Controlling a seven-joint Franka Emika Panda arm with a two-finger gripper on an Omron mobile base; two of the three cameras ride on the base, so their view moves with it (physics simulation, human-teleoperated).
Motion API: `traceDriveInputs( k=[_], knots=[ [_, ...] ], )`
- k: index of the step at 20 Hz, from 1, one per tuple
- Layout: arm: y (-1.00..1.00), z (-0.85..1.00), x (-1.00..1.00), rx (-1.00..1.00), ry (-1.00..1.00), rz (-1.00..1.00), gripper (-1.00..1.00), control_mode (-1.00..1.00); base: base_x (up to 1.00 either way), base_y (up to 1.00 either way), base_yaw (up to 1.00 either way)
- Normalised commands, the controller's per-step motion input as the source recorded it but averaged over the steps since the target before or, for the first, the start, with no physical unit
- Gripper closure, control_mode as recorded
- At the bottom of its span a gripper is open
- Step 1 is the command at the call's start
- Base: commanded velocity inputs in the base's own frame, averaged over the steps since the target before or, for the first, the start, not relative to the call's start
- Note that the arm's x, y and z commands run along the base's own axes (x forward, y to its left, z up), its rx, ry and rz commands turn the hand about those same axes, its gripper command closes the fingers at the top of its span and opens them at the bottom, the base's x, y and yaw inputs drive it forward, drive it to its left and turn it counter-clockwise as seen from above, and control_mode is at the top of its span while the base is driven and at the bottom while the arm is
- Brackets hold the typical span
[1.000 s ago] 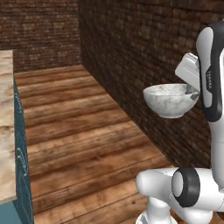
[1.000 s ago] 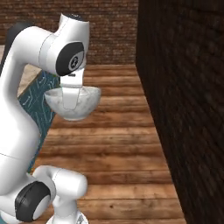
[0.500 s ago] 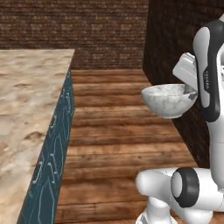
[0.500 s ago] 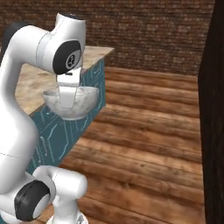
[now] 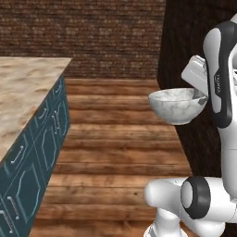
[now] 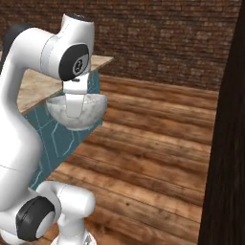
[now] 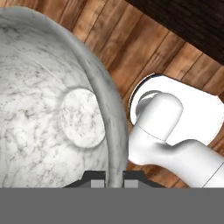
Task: Pick up the bowls from the cabinet and place each bowl in front of a stool on the dining counter.
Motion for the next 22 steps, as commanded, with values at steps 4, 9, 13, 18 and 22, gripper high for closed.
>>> traceDriveInputs(
  k=[4,9,13,18,22],
  knots=[
    [0.0,0.0,0.0,0.0,0.0,0.0,1.0,1.0,1.0,-1.0,0.2],
    [0.0,0.0,0.0,0.0,0.0,0.0,1.0,1.0,1.0,-1.0,0.19],
    [0.0,0.0,0.0,0.0,0.0,0.0,1.0,1.0,1.0,-0.99,0.2],
    [0.0,0.0,0.0,0.0,0.0,0.0,1.0,1.0,1.0,-0.64,0.28],
    [0.0,0.0,0.0,0.0,0.0,0.0,1.0,1.0,1.0,-0.22,0.39]
  ],
)
